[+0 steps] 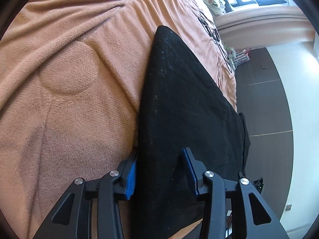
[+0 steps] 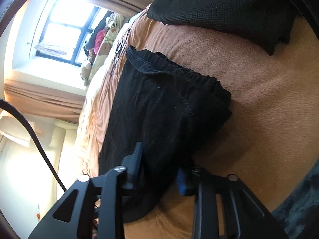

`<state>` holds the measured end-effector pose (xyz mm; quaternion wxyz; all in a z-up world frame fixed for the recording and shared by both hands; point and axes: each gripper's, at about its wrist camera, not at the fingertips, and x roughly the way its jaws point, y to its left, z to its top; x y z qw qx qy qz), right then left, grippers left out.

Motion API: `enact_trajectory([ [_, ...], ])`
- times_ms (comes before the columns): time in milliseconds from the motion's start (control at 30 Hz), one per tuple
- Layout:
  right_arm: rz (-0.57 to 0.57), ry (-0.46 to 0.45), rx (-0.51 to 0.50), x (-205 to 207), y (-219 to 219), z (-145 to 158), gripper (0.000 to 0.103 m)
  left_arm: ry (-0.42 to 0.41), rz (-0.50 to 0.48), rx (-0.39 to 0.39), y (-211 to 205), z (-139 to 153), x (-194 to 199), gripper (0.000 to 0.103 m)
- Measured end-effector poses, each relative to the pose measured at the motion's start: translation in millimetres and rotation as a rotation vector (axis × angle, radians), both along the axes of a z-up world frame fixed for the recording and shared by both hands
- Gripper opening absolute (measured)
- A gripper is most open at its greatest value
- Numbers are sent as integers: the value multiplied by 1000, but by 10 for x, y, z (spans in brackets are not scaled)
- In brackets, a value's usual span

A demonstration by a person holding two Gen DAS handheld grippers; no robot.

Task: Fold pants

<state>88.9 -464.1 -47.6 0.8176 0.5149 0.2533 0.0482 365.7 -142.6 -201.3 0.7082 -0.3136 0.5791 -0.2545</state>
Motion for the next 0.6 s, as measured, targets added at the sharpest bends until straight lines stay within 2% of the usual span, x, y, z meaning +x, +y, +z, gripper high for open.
enact_trajectory([
  [67, 8, -25, 8, -61, -6, 6, 61, 3, -3, -23, -3, -25, 20, 45],
  [167, 40, -23, 21, 8, 21, -66, 63, 16, -2, -51, 17, -85, 43, 45],
  [200, 53, -13, 37, 73, 40, -120, 63, 17, 0, -51, 14, -89, 50, 42],
  [233, 56, -5, 47, 138, 50, -153, 63, 12, 2, -41, 5, -77, 43, 36],
  [267, 50, -4, 46, 205, 51, -176, 63, 3, 6, -27, 7, -55, 25, 22],
  [300, 34, -11, 40, 246, 35, -170, 63, -11, 11, -26, -1, -11, 25, 13],
  [400, -60, -48, 32, 308, -104, -99, 63, -62, 31, -50, 43, 152, -1, 11],
  [433, -85, -49, 34, 315, -146, -98, 58, -74, 36, -59, 52, 198, -2, 11],
  [467, -102, -41, 39, 341, -191, -106, 42, -86, 35, -62, 53, 255, -2, 11],
  [533, -80, -61, 82, 403, -249, -125, 25, -111, 24, -59, 42, 351, -5, 10],
  [600, -67, -86, 42, 387, -224, -19, 20, -130, 18, -63, 35, 450, 3, 10],
])
